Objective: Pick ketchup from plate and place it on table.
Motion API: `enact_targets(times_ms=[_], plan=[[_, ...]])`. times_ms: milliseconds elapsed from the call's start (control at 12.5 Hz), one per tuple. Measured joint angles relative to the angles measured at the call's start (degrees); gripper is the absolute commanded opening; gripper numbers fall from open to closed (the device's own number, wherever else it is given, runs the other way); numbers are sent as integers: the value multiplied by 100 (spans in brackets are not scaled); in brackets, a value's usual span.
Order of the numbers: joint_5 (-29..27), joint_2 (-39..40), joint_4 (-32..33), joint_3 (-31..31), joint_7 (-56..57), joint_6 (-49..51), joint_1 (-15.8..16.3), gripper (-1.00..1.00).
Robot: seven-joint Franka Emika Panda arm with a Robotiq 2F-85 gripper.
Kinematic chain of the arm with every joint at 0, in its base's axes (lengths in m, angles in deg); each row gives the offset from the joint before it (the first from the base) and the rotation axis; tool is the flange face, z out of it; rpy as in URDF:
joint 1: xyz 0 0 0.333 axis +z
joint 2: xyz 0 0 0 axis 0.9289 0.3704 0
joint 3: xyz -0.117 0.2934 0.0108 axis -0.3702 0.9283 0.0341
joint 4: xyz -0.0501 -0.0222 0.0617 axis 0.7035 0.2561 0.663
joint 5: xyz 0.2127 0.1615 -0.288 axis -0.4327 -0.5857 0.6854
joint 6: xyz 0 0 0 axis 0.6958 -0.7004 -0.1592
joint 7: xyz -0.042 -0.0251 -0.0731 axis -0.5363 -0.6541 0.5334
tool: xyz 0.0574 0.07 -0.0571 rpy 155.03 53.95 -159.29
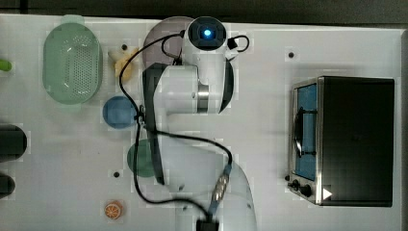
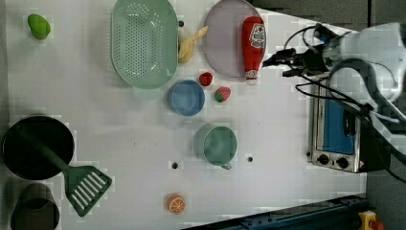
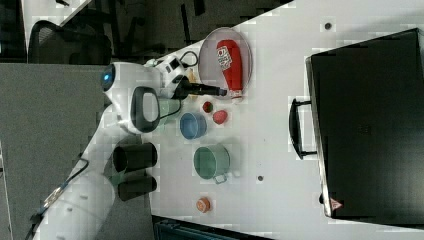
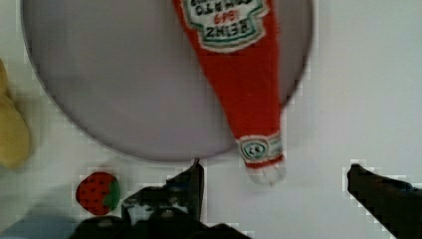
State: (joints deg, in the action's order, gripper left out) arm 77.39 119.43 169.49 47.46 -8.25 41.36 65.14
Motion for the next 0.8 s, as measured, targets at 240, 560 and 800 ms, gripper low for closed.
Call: enact_targets(times_ms=[240,560,800], plan=[[204,699,-526,-9,319,-101,44,100],[517,1284,-1024,-96,406,-420,157,100],[603,1525,-1197,-89,411,-635,178,100]])
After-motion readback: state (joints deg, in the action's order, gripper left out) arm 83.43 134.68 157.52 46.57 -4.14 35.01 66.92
